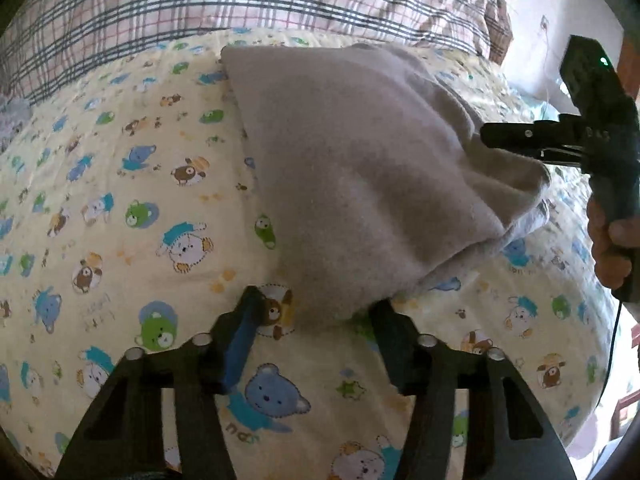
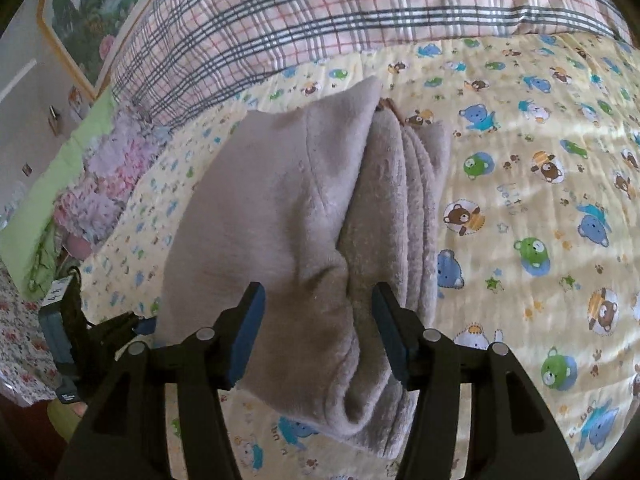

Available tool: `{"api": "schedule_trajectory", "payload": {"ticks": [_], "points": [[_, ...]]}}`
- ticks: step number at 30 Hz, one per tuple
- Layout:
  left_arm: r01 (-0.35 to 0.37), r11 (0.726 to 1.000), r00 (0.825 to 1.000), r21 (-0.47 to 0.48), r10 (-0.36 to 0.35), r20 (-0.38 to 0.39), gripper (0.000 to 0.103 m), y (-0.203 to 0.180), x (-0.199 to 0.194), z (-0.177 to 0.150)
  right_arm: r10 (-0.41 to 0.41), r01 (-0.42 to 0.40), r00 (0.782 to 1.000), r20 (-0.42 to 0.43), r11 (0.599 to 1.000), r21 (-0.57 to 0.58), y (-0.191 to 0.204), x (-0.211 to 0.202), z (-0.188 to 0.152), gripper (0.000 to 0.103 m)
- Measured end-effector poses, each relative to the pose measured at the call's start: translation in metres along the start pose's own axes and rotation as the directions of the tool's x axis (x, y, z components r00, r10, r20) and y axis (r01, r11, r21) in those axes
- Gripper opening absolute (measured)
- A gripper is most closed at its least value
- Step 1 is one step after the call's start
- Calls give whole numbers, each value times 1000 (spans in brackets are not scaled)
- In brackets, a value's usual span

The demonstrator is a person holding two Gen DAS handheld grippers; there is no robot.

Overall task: Fold small clothes
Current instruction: 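Lift and fold the sweater over in half with both grippers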

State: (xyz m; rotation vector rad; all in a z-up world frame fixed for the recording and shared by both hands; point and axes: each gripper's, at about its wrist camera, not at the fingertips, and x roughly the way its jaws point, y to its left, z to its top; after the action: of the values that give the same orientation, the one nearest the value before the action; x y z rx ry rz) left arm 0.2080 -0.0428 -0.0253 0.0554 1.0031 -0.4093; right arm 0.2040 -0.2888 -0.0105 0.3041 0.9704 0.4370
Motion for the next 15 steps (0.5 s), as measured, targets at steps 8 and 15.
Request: {"api": "schedule_trajectory", "payload": {"ticks": [8, 15], "points": [[36, 994, 999, -102, -33, 29, 34, 17, -3, 1, -4, -1, 997, -82, 998, -62, 11, 14, -11, 12], [25, 997, 999, -80, -21, 40, 20, 6, -8, 2, 117, -115, 982, 148, 993, -23, 20, -65, 0, 10]]}}
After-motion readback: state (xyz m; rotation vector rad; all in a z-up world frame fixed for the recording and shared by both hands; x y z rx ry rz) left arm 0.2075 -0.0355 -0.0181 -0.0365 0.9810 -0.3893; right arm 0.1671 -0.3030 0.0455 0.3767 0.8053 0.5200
